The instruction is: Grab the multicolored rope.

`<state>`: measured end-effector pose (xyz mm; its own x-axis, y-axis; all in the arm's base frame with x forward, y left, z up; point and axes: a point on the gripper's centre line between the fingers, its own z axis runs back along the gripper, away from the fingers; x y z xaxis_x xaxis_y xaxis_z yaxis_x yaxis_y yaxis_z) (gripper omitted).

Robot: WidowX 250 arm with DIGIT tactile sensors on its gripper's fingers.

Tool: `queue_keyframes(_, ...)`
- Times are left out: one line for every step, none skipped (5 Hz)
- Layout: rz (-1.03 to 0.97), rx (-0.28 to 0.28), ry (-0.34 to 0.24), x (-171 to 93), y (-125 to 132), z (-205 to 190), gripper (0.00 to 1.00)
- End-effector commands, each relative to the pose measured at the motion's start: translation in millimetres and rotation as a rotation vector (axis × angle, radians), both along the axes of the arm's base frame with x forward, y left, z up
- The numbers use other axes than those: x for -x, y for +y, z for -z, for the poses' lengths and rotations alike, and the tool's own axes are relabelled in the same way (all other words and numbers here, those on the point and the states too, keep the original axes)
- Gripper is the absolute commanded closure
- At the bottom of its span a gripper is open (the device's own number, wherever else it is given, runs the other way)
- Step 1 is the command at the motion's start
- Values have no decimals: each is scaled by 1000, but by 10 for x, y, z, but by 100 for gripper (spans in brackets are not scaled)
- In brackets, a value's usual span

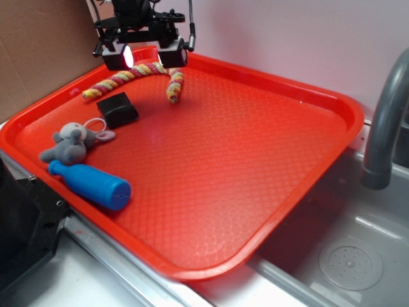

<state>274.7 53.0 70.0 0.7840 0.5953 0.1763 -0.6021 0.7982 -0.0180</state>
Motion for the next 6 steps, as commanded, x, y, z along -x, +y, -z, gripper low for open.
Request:
queue_keyframes(-6,23,-58,-229,144,35,0)
queue_keyframes(40,55,-72,-229,108,138,0)
queue_keyframes(12,72,-39,-323,202,318,0)
queue_keyframes(11,72,-9,-379,207,416,0)
queue_keyframes(3,60,16,-403,172,485,0)
queue_keyframes(-26,82,6,-346,169,435,100)
